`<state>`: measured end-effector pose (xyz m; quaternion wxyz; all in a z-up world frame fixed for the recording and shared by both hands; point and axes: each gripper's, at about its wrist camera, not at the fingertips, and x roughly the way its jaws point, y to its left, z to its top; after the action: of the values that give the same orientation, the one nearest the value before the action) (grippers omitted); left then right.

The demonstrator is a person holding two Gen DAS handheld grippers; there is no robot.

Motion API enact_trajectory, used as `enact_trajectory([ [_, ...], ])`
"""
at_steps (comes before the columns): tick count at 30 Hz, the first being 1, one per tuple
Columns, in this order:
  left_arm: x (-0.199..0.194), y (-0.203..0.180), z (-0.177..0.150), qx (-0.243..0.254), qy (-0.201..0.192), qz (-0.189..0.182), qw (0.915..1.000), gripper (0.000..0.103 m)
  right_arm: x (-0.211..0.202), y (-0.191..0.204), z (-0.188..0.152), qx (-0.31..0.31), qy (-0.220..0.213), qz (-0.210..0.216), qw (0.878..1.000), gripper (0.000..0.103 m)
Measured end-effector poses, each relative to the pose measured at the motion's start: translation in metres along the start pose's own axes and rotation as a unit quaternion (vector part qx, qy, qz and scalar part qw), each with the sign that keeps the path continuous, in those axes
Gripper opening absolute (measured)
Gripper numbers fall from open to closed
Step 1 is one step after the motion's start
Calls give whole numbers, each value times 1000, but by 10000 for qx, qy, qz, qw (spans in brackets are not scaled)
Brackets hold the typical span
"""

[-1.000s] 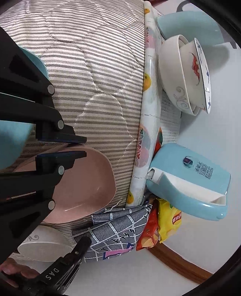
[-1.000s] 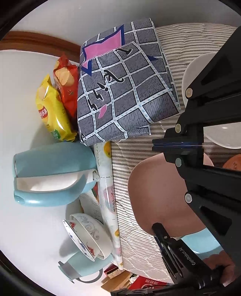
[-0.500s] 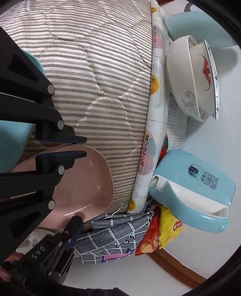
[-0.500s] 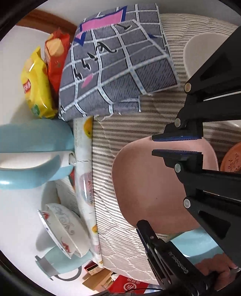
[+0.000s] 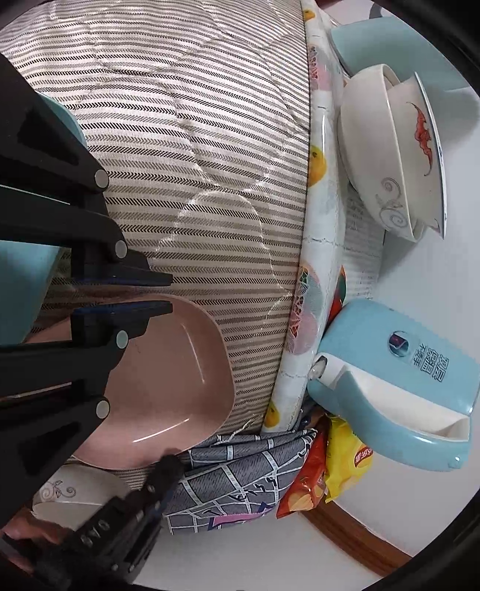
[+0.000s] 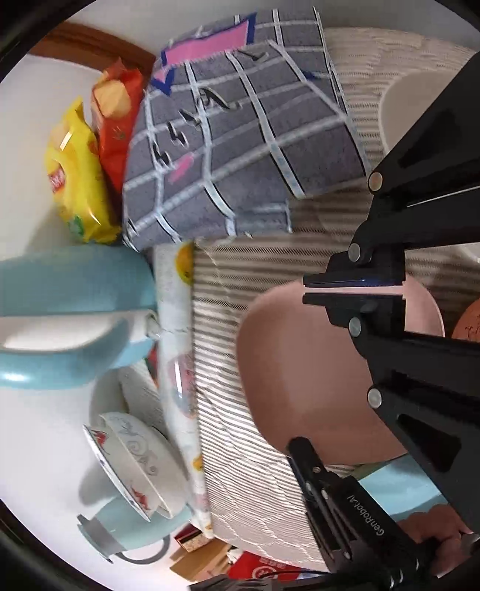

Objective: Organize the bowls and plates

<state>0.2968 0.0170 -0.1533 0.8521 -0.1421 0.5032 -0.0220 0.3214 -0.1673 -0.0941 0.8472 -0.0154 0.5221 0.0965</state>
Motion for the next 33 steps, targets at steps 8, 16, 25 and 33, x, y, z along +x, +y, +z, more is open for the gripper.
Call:
enact_trajectory([
  [8, 4, -4, 0, 31, 141, -13, 9999, 8, 17, 3, 4, -103, 197, -50, 9997, 33],
  [16, 8, -9, 0, 126, 92, 9, 9999, 7, 28, 5, -2, -162, 236, -133, 9995, 10],
  [25, -23, -11, 4, 127, -200, -118, 9997, 6, -15, 2, -3, -9, -191, -174, 9997, 5],
  [33, -68, -5, -3, 143, -496, -111, 9986, 6, -57, 16, -10, -15, -505, -127, 9986, 5],
])
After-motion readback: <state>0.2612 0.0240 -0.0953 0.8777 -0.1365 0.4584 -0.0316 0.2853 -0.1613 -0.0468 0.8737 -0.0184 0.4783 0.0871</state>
